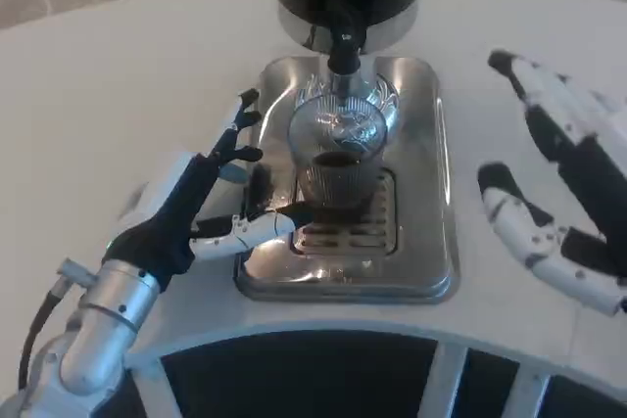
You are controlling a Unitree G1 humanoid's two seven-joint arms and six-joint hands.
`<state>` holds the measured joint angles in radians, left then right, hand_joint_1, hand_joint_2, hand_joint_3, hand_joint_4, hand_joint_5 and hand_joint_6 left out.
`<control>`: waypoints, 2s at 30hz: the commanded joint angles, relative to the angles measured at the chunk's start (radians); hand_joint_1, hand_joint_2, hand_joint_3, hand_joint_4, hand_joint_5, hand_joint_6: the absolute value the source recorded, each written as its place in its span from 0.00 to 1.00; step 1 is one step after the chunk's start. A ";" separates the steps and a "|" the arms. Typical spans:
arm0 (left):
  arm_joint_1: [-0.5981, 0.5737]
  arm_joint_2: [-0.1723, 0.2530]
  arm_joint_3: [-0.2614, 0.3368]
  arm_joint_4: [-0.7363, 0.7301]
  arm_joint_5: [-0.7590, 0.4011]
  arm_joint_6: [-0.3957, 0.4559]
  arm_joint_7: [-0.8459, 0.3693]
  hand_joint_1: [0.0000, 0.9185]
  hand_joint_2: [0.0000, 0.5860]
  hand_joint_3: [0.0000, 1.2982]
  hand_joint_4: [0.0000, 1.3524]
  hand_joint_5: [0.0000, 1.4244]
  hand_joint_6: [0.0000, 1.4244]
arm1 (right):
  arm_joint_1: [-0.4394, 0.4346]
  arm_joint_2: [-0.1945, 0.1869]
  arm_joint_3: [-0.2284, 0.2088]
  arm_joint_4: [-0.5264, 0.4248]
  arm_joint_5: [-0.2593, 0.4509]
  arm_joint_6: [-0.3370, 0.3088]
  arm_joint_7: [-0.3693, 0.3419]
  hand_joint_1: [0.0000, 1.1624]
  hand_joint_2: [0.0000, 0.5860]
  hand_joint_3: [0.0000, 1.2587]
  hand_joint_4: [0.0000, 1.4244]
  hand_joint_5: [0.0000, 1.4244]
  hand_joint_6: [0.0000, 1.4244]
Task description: Grasp the cup under the faucet to collect the drink, then remove the cup.
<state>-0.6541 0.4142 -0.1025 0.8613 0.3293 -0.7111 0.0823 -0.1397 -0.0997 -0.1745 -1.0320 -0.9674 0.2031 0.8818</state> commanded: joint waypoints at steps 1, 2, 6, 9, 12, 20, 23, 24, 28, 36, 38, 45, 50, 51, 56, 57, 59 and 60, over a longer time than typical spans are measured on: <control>-0.006 -0.003 -0.007 0.012 0.017 0.000 0.020 0.43 0.12 0.00 0.00 0.18 0.26 | 0.098 0.098 -0.024 -0.015 -0.022 -0.102 0.023 0.14 0.96 0.00 0.00 0.00 0.00; -0.009 -0.004 -0.006 0.013 0.019 -0.002 0.026 0.43 0.12 0.00 0.00 0.18 0.26 | 0.115 0.117 -0.025 -0.015 -0.024 -0.117 0.027 0.14 0.96 0.00 0.00 0.00 0.00; -0.023 -0.011 -0.004 0.023 0.025 -0.015 0.052 0.43 0.12 0.00 0.00 0.18 0.26 | 0.230 0.196 -0.008 -0.015 -0.020 -0.205 0.052 0.14 0.96 0.00 0.00 0.00 0.00; -0.038 -0.019 -0.005 0.040 0.027 -0.031 0.061 0.43 0.12 0.00 0.00 0.18 0.26 | 0.292 0.225 -0.012 -0.015 -0.003 -0.259 0.065 0.14 0.96 0.00 0.00 0.00 0.00; -0.058 -0.036 -0.007 0.072 0.024 -0.046 0.057 0.44 0.11 0.00 0.00 0.18 0.25 | 0.348 0.218 -0.034 -0.015 0.028 -0.301 0.079 0.15 0.96 0.00 0.00 0.00 0.00; -0.080 -0.060 -0.010 0.127 0.017 -0.082 0.038 0.44 0.11 0.00 0.00 0.19 0.25 | 0.365 0.197 -0.088 -0.015 0.054 -0.312 0.102 0.15 0.96 0.00 0.00 0.00 0.00; -0.087 -0.066 -0.010 0.140 0.017 -0.089 0.033 0.45 0.12 0.00 0.00 0.19 0.25 | 0.363 0.209 -0.083 -0.015 0.046 -0.317 0.108 0.15 0.97 0.00 0.00 0.00 0.00; -0.091 -0.068 -0.011 0.145 0.016 -0.092 0.030 0.45 0.12 0.00 0.00 0.19 0.25 | 0.365 0.214 -0.079 -0.015 0.043 -0.319 0.109 0.15 0.97 0.00 0.00 0.00 0.00; -0.105 -0.072 -0.012 0.164 0.019 -0.096 0.025 0.45 0.12 0.00 0.00 0.19 0.26 | 0.381 0.234 -0.062 -0.015 0.035 -0.324 0.110 0.16 0.98 0.00 0.00 0.00 0.00; -0.150 -0.084 -0.016 0.218 0.018 -0.088 0.010 0.45 0.12 0.00 0.00 0.20 0.26 | 0.416 0.246 -0.030 -0.015 0.028 -0.334 0.108 0.16 1.00 0.00 0.00 0.00 0.00; -0.166 -0.088 -0.020 0.234 0.022 -0.085 0.007 0.45 0.12 0.00 0.00 0.20 0.26 | 0.419 0.244 -0.030 -0.015 0.028 -0.328 0.107 0.16 1.00 0.00 0.00 0.00 0.00; -0.206 -0.098 -0.035 0.281 0.028 -0.073 0.003 0.45 0.12 0.00 0.00 0.20 0.27 | 0.428 0.246 -0.016 -0.015 0.019 -0.315 0.107 0.16 1.00 0.00 0.00 0.00 0.00; -0.234 -0.102 -0.045 0.313 0.030 -0.067 -0.002 0.45 0.12 0.00 0.00 0.20 0.27 | 0.435 0.255 0.002 -0.015 0.003 -0.305 0.102 0.16 1.00 0.00 0.00 0.00 0.00; -0.238 -0.103 -0.047 0.317 0.030 -0.066 -0.003 0.45 0.12 0.00 0.00 0.20 0.27 | 0.435 0.255 0.004 -0.015 0.001 -0.303 0.102 0.16 1.00 0.00 0.00 0.00 0.00; -0.258 -0.107 -0.054 0.338 0.035 -0.065 -0.014 0.44 0.12 0.00 0.00 0.21 0.27 | 0.432 0.254 0.010 -0.015 -0.006 -0.296 0.101 0.15 1.00 0.00 0.00 0.00 0.00; -0.261 -0.108 -0.055 0.341 0.035 -0.064 -0.017 0.44 0.12 0.00 0.00 0.21 0.27 | 0.430 0.254 0.011 -0.015 -0.007 -0.295 0.102 0.15 1.00 0.00 0.00 0.00 0.00; -0.267 -0.108 -0.059 0.347 0.038 -0.065 -0.020 0.43 0.12 0.00 0.00 0.22 0.29 | 0.427 0.253 0.014 -0.015 -0.012 -0.290 0.105 0.15 1.00 0.00 0.00 0.00 0.00; -0.269 -0.108 -0.061 0.350 0.041 -0.066 -0.020 0.43 0.12 0.00 0.00 0.22 0.29 | 0.426 0.253 0.016 -0.015 -0.015 -0.288 0.105 0.15 1.00 0.00 0.00 0.00 0.00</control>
<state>-0.9186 0.3111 -0.1429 1.1878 0.3578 -0.7912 0.0835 0.2806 0.0636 -0.1650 -1.0330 -0.9704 -0.0947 0.9856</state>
